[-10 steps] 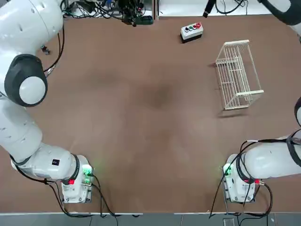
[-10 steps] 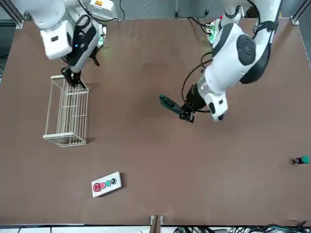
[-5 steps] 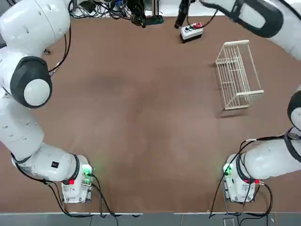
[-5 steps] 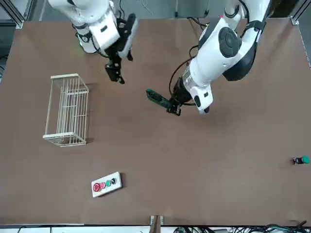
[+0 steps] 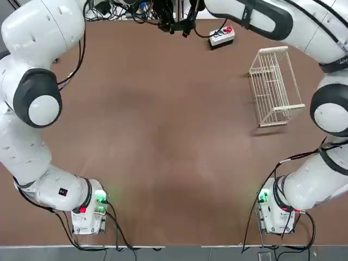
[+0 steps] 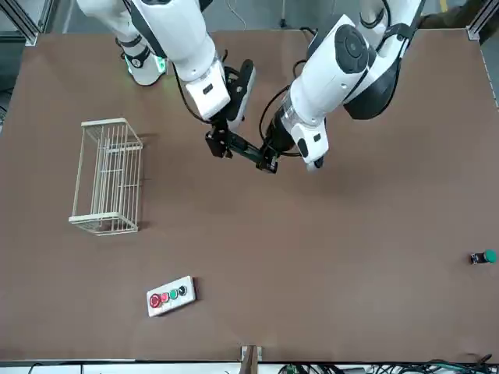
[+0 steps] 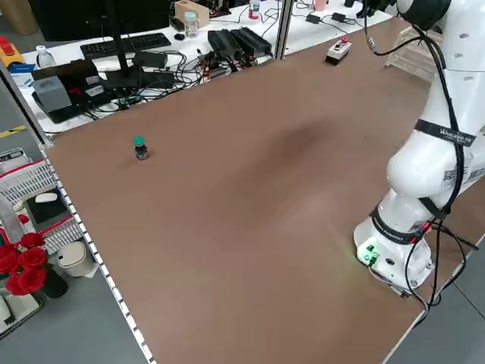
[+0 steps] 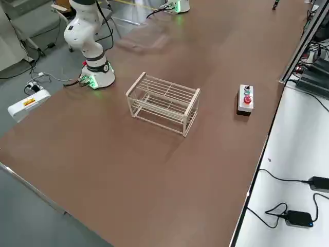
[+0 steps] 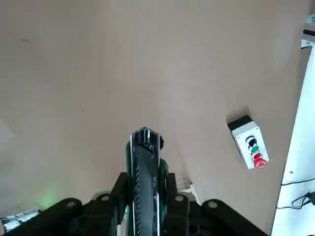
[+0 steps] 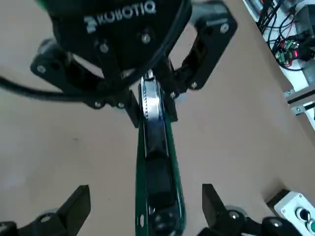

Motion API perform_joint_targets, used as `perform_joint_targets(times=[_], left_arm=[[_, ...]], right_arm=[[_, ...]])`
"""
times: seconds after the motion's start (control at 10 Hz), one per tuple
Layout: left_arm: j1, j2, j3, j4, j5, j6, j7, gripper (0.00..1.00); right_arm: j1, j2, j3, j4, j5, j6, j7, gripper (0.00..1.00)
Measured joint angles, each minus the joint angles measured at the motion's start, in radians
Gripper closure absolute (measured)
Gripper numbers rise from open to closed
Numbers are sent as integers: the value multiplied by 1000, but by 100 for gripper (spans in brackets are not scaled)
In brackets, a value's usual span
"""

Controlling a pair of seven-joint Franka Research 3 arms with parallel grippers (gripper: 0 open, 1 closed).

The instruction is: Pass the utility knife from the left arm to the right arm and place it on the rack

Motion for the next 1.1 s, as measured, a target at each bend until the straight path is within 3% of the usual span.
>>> perform_joint_targets(times=[0.6,0.8,0.9,1.1], left_arm=[[0,0,-15,1,0,-9,0,66],[0,0,-16,2,0,-9,0,66],[0,0,-16,2,0,-12,0,66],[3,0,-16,6,0,-18,0,66]], right_arm=[[24,48,0,19,-24,40,23,0],[25,54,0,19,-33,45,24,5],[25,54,0,20,-35,45,24,12],[25,55,0,20,-35,45,25,45]])
